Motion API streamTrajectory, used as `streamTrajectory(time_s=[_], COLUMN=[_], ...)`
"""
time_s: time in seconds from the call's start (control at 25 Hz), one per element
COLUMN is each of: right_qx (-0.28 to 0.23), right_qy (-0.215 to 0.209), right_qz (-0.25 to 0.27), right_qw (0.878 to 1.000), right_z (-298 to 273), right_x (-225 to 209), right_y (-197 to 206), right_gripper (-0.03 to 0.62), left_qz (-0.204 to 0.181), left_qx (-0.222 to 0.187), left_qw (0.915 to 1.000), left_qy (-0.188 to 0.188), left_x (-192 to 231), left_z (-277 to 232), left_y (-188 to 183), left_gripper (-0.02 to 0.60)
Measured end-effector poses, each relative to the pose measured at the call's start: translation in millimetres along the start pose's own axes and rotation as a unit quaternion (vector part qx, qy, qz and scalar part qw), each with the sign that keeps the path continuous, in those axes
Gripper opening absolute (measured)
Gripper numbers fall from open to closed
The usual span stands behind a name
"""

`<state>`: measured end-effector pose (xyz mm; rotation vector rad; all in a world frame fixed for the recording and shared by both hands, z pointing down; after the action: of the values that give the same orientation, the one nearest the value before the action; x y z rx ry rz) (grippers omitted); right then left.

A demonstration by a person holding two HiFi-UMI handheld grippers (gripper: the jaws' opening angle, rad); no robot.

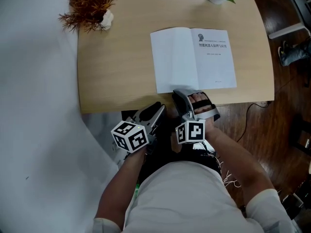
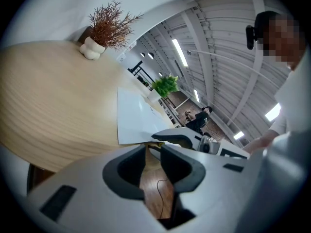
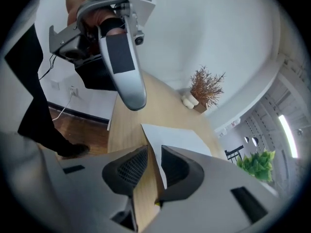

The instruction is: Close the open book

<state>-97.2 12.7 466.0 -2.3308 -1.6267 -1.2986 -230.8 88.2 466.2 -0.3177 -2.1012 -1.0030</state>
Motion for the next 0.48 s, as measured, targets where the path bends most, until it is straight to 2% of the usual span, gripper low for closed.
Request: streamTrajectory(time_s=[0.48], right_qx=[0.025], right_qy=[0.035], right_qz=[0.112], right_qw=[0.993], right_z=[-27.9], right_x=[14.7], right_y=[-20.2], right_gripper=[0.066], left_qz=[0.008], left_qx=[0.001], left_qw=[0.9999], left_qy=[0.007], left_x=[10.4], left_z=[7.4], left_y=[0.6], left_gripper=[0.074])
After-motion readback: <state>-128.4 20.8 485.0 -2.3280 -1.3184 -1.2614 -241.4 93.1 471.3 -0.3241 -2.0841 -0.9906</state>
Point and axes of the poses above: the fingertips, and each gripper's own axes: z backward along the fingers, x to its left, y out of its underside, the point moved 10 cm from there along z, backward along the fingers, and after that the axes turned 3 degrees about y, right-handed, at the moved point
